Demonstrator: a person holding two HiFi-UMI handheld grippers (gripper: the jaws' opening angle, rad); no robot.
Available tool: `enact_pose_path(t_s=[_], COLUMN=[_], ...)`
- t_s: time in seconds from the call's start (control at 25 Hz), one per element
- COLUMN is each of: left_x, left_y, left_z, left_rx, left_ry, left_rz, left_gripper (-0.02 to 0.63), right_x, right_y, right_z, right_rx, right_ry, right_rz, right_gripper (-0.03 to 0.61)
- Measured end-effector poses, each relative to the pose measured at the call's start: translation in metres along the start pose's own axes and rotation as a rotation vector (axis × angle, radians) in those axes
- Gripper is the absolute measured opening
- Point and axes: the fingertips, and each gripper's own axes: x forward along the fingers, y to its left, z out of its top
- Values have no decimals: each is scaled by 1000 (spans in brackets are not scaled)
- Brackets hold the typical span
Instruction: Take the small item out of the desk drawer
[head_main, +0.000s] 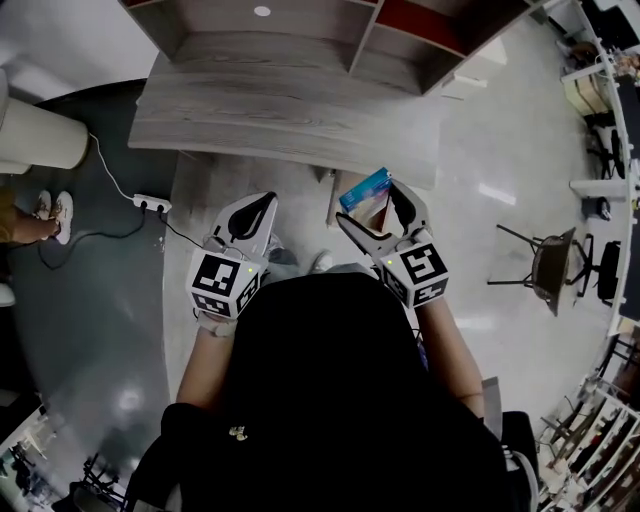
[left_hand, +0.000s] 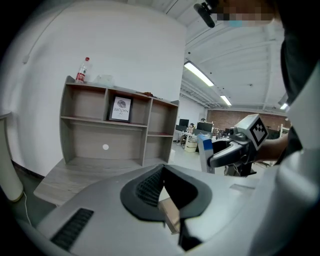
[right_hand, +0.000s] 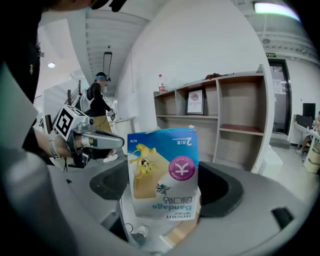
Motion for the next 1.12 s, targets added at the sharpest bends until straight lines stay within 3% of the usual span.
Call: enact_pose_path(t_s=[0.52,1.12], left_x=[-7,-13], left_y=[2,7], left_z=[21,23], left_rx=[10,20], left_ry=[-57,-73], left_rz=[-26,-45], left_gripper=[9,9], right_x=[-23,-21], right_y=[8,20], right_z=[46,66], right_rx=[11,-33], right_ry=[-154,-215], right_rz=[0,10], right_gripper=[426,427])
